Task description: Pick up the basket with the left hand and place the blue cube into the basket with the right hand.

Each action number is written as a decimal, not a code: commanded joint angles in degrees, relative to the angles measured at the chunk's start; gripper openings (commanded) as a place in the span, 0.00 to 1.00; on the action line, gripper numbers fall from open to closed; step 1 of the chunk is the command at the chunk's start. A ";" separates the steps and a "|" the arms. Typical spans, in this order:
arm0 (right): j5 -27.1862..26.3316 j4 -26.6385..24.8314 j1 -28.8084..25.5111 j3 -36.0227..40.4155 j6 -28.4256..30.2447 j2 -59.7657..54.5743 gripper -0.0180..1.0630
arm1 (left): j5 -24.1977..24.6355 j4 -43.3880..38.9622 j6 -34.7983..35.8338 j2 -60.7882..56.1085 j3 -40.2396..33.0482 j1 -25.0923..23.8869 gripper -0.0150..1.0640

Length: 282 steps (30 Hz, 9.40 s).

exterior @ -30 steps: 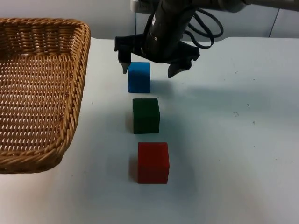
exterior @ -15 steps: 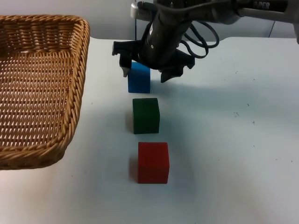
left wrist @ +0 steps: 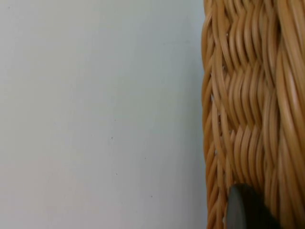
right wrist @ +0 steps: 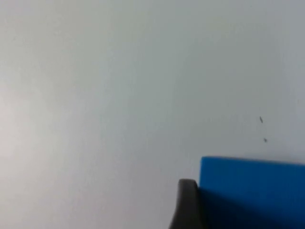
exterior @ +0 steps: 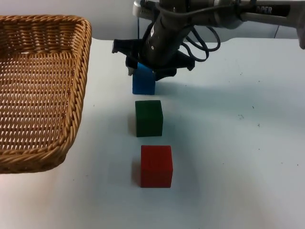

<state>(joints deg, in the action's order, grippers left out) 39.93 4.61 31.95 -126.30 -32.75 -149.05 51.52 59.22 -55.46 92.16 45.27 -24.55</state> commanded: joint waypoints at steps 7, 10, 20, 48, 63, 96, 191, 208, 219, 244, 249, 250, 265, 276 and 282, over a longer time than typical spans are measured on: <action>-0.72 0.46 -0.09 -0.62 -0.04 0.24 0.01 | 1.00 1.95 -0.12 -0.17 0.15 0.32 0.01; -0.93 0.07 -0.09 -0.62 -0.04 0.24 0.01 | 1.00 1.95 -0.12 -0.17 0.15 0.32 0.01; -1.68 3.24 -0.09 -0.62 6.13 8.92 0.01 | 0.90 2.17 -0.24 -0.17 0.15 0.32 0.01; 1.29 -9.42 18.07 -0.49 32.75 20.42 0.01 | 0.52 3.02 -0.35 -0.17 0.15 0.32 0.01; 6.54 -9.42 19.80 -0.49 33.21 13.64 0.01 | 1.23 3.27 -0.89 -0.17 0.15 0.32 0.01; 10.70 -9.43 19.80 -0.72 33.96 21.05 0.69 | 1.24 4.47 -1.54 -0.17 0.15 0.32 0.01; -10.84 12.31 30.54 76.18 21.99 105.84 0.70 | -14.00 12.36 -15.10 19.16 5.56 5.67 0.01; -10.15 12.64 30.54 76.18 21.10 105.84 0.70 | -12.26 10.77 -20.83 20.96 7.59 5.67 0.52; -9.22 13.44 30.54 76.18 21.10 105.84 0.70 | -12.01 8.80 -20.38 19.95 8.42 5.67 0.99; -10.28 17.82 30.54 76.18 20.86 105.84 0.70 | -9.84 -13.27 8.12 -22.71 11.47 4.81 0.99; -10.85 20.25 30.54 76.63 20.86 105.84 0.70 | -5.36 -12.95 8.95 -34.79 11.35 5.10 0.99; -10.85 20.25 30.54 76.63 20.86 105.84 0.70 | -5.36 -12.95 8.95 -34.79 11.35 5.10 0.99; -15.40 20.59 30.54 90.43 17.71 106.53 0.70 | -0.12 -22.33 15.66 -59.96 1.70 26.31 0.99; -8.10 15.88 30.54 94.37 16.45 120.90 0.70 | 1.53 -40.34 38.58 -84.01 -8.04 26.31 0.99; 2.54 10.82 30.54 94.37 20.43 129.73 0.70 | 4.56 -49.52 44.85 -90.53 -8.04 26.31 0.99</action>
<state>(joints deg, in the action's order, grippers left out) 39.89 17.39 62.72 -32.30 -13.76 -20.94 54.91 12.11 -13.58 2.81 37.42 1.41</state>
